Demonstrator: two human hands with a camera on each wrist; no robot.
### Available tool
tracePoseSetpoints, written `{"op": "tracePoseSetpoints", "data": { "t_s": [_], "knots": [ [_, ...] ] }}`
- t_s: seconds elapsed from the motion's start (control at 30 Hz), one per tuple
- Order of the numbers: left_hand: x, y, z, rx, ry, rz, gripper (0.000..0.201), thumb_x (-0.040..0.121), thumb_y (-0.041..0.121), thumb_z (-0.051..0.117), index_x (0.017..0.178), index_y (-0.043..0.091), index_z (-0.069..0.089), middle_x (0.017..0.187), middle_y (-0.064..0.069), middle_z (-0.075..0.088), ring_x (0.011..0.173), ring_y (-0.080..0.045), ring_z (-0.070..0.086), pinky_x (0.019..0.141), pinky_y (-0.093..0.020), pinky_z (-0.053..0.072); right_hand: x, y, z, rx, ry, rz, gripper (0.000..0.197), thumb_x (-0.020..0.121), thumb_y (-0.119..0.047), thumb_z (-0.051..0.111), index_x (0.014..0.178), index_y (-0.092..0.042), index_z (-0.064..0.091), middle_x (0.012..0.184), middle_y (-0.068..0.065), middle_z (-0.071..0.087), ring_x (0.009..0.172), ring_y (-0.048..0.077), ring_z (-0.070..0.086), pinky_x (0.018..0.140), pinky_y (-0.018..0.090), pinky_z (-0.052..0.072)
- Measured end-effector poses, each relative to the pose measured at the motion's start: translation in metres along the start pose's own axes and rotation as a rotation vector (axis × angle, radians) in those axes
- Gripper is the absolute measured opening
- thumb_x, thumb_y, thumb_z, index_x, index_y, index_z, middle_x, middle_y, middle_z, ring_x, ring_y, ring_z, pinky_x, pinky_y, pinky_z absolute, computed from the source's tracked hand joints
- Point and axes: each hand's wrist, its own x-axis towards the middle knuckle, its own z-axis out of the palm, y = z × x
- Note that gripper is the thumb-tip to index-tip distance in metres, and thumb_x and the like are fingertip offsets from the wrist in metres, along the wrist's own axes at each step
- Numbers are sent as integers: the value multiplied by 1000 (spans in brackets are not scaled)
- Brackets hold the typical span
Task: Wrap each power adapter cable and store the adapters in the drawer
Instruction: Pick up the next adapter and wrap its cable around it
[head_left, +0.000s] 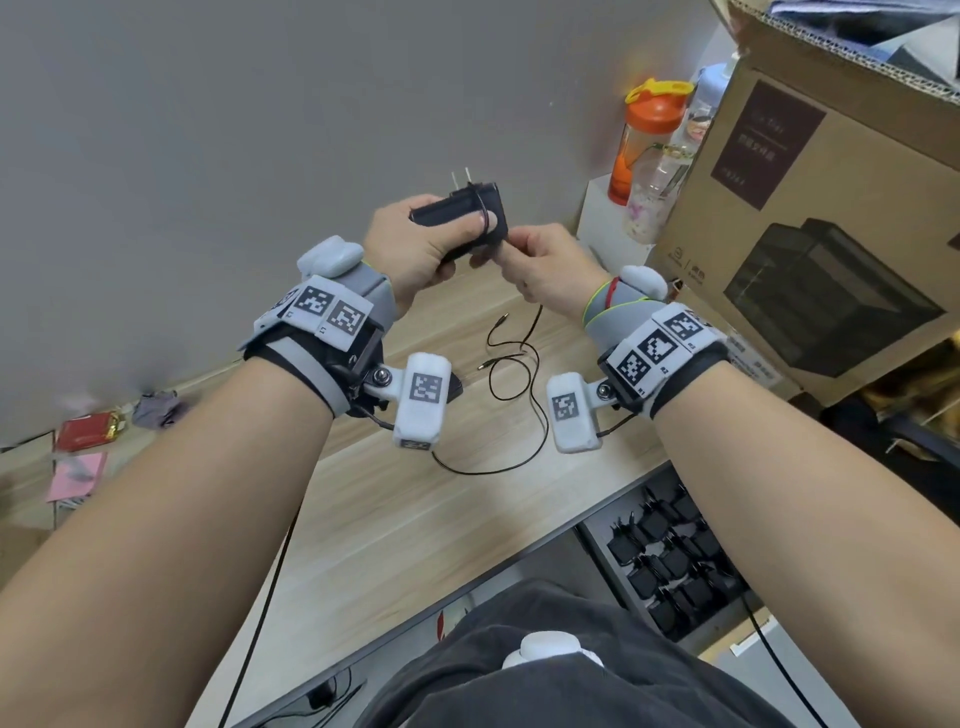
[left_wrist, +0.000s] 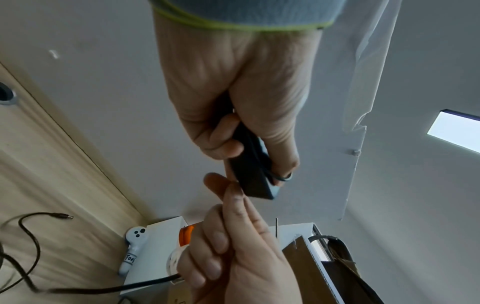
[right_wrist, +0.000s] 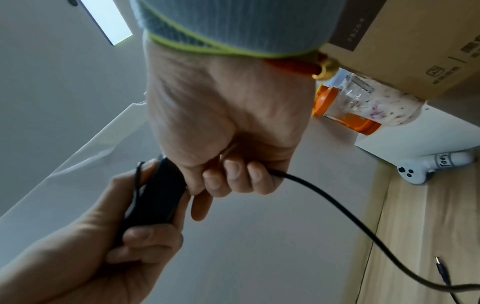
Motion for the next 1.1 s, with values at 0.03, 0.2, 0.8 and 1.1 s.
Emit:
{"op": "tracePoseSetpoints", "data": {
  "t_s": [0.03,0.2,0.8,1.1],
  "knots": [
    [2,1,0,-2,43,-6,24,76,24,81,92,13,67,79,-8,63,47,-12,46,41,-18,37,-2,-3,1,-41,-16,-10,28,102,-31,49,90,-18,71,46,-16,35,44,2,30,46,15,26],
    [13,-3,-6,87,160,-11,37,73,29,83,99,6,69,86,-16,71,43,-13,47,41,-21,38,-10,-21,0,-293,-74,-47,26,101,-28,52,98,-18,76,48,-9,25,41,6,27,44,18,22],
    [7,-8,1,344,-311,3,27,70,25,86,83,15,64,64,1,58,62,-21,49,57,-31,40,9,-8,-38,26,126,-87,22,92,-23,68,71,-19,63,53,-16,50,47,0,35,49,12,29],
    [4,1,3,380,-389,-25,24,73,19,85,83,14,64,59,4,55,68,-24,46,54,-27,39,7,-6,-36,68,122,-104,25,95,-22,64,70,-22,64,55,-13,52,46,0,38,48,15,32]
  ]
}}
